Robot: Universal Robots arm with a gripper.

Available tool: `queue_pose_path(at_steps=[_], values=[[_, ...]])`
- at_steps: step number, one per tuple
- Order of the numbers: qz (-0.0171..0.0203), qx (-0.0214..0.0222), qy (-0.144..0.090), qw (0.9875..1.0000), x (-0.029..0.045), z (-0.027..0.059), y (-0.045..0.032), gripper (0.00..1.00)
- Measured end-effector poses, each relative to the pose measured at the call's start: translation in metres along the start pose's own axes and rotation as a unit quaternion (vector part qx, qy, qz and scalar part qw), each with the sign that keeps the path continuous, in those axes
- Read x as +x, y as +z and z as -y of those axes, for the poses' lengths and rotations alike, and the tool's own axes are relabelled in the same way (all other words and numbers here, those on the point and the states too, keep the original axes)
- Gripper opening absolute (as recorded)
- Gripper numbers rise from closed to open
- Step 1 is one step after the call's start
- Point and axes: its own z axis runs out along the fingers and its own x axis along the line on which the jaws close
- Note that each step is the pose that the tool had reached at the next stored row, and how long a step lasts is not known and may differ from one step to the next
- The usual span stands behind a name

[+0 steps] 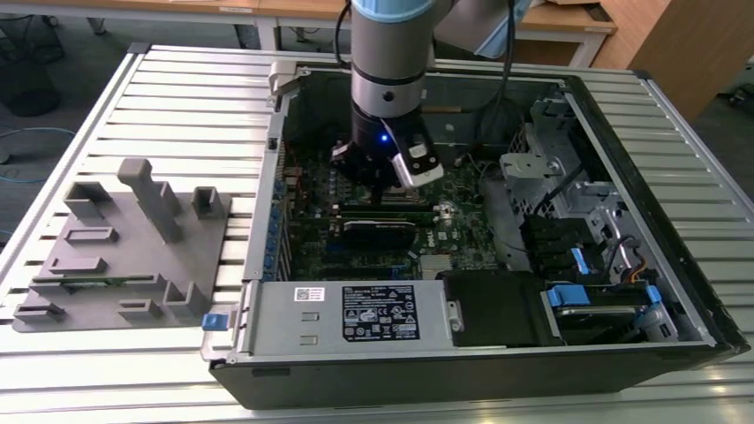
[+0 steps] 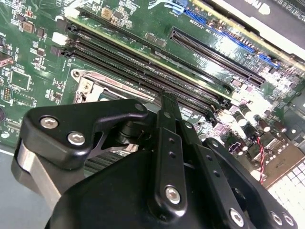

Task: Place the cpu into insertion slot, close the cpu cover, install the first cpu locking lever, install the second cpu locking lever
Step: 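Install the second cpu locking lever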

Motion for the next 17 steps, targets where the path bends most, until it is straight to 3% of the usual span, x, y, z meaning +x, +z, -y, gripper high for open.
queue_pose_path(at_steps=[13,17], values=[[0.0,0.0,0.001,1.0,0.0015,0.0012,0.004,0.11],[-0.0001,-0.0018,0.001,1.0,0.0025,0.0012,0.004,0.11]])
